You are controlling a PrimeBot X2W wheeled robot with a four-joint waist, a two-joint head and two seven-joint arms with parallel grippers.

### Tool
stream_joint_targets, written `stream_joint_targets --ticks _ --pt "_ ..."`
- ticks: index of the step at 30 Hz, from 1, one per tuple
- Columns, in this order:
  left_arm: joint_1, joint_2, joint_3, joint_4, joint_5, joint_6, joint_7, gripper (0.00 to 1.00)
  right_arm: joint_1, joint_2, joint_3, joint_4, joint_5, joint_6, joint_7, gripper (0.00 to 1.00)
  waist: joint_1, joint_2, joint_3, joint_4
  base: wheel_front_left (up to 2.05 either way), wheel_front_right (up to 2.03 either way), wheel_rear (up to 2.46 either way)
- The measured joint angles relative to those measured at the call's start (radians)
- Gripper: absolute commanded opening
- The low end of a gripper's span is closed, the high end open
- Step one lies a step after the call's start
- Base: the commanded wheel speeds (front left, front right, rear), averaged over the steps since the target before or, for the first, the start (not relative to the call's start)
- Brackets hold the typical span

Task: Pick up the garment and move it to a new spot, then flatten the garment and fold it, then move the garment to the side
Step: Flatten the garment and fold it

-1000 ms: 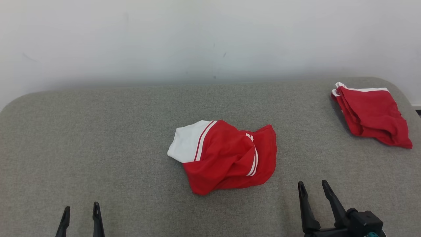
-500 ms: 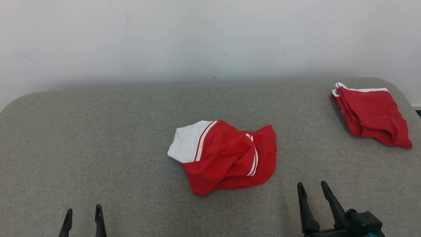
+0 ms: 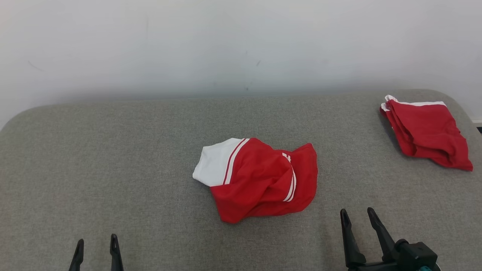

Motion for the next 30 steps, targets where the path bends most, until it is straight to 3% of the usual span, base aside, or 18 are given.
stream_joint_targets --ticks 30 --pt "0.005 0.000 -0.003 -0.005 -0.009 0.011 0.000 1.00 -0.002 0.000 0.003 0.008 -0.001 0.000 0.000 1.00 0.0000 0.0000 0.002 -0.013 0.00 0.00 0.00"
